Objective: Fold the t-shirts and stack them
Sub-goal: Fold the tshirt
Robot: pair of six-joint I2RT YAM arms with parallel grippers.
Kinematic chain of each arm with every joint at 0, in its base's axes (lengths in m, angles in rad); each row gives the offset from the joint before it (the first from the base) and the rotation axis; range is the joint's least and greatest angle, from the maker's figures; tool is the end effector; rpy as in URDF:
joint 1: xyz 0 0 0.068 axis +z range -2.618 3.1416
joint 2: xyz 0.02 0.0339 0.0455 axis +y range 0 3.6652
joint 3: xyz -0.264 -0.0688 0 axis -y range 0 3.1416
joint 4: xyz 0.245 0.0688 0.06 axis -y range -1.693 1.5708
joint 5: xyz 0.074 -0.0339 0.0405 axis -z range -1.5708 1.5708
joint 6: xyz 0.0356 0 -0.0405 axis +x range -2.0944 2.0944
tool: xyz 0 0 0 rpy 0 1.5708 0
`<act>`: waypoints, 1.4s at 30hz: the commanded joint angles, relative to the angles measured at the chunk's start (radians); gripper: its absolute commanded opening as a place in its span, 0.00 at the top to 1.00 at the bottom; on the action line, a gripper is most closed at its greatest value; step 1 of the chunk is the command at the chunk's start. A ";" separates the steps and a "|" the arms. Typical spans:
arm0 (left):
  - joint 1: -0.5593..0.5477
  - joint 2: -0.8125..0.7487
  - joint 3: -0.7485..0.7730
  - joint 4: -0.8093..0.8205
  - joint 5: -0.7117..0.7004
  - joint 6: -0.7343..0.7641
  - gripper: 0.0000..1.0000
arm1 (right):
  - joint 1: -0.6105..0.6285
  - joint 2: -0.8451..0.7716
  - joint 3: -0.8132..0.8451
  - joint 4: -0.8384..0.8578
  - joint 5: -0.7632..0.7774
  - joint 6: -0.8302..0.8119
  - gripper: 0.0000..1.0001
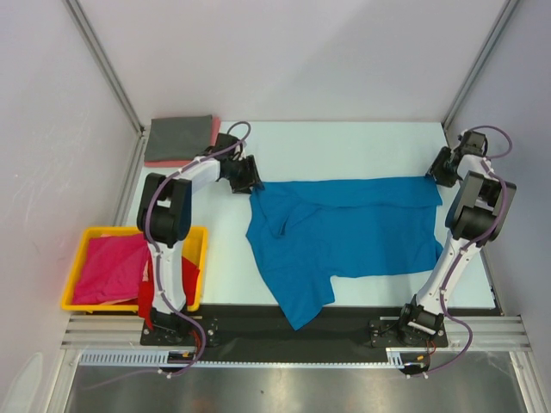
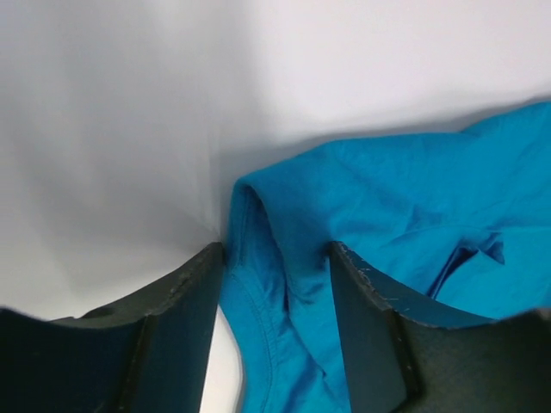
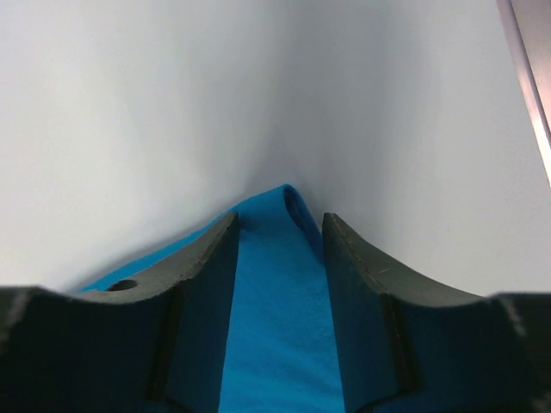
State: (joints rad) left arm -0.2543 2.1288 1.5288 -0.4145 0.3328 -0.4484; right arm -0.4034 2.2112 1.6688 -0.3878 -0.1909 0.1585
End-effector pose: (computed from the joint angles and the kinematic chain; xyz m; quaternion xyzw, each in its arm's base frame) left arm 0.4352 -0.1251 0.1572 -0.0466 0.9482 -0.2427 0.1994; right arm 0.4475 -0.1837 0.1628 0.2331 0.9161 0.0515 0.3221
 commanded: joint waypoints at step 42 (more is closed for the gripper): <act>0.052 -0.180 0.104 -0.167 -0.192 0.048 0.27 | 0.117 -0.042 0.241 -0.323 0.185 0.153 0.58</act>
State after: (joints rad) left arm -0.1776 2.0686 1.6897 -0.6273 0.0376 -0.3584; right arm -0.3363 2.2810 1.9732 -0.7006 -0.0265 0.3313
